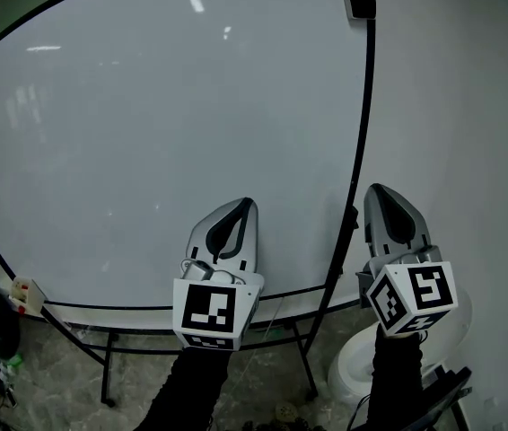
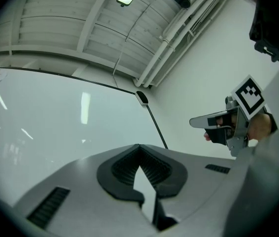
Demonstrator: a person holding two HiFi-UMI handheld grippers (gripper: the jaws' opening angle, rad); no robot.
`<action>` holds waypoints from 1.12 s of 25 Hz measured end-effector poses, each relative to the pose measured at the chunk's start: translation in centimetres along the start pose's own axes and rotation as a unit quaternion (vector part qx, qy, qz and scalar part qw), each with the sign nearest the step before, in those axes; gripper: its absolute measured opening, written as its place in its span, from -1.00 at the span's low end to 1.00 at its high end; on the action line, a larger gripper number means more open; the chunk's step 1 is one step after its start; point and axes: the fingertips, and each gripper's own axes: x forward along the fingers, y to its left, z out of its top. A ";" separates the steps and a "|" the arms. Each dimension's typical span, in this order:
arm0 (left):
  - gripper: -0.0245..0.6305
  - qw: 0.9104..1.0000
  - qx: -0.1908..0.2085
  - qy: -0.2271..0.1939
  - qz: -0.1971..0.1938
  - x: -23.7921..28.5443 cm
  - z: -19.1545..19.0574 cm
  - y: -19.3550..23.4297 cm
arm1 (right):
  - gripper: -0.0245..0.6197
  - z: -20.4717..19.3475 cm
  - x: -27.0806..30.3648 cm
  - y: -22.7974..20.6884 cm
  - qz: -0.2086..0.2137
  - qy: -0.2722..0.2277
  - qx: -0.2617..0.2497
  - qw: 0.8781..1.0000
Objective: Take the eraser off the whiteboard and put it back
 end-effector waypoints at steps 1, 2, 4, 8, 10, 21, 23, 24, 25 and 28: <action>-0.91 1.000 -0.005 0.002 -0.001 -0.4 -0.1 -0.1 | -0.89 -0.3 -0.6 0.4 -0.002 0.004 0.001 1.000; -0.91 1.000 -0.006 0.005 -0.003 -0.9 -0.2 -0.3 | -0.89 -0.5 -1.2 0.8 -0.004 0.007 0.001 1.000; -0.91 1.000 -0.008 0.011 -0.006 -1.6 -0.2 -0.5 | -0.89 -1.0 -2.2 1.5 -0.007 0.014 0.000 1.000; -0.91 1.000 -0.010 0.015 -0.005 -2.5 -0.1 -0.9 | -0.89 -1.3 -3.5 1.9 -0.008 0.014 0.009 1.000; -0.91 1.000 -0.010 0.017 -0.003 -2.7 -0.1 -1.2 | -0.89 -1.3 -4.0 1.5 -0.011 0.013 0.013 1.000; -0.91 0.999 -0.036 0.022 0.023 -3.3 -0.3 -3.9 | -0.90 -2.5 -6.6 1.0 0.013 0.034 0.016 0.999; -0.91 0.999 -0.040 0.026 0.022 -3.4 -0.5 -4.9 | -0.90 -2.8 -7.2 0.5 0.015 0.038 0.022 0.999; -0.91 0.999 -0.041 0.027 0.021 -3.5 -0.6 -5.4 | -0.90 -3.0 -7.5 0.3 0.015 0.041 0.024 0.999; -0.91 0.999 -0.042 0.029 0.019 -3.5 -0.6 -5.9 | -0.90 -3.2 -7.8 0.0 0.015 0.044 0.024 0.999; -0.91 0.998 -0.041 0.035 0.018 -3.6 -0.8 -6.7 | -0.90 -3.6 -8.4 -0.3 0.015 0.050 0.023 0.998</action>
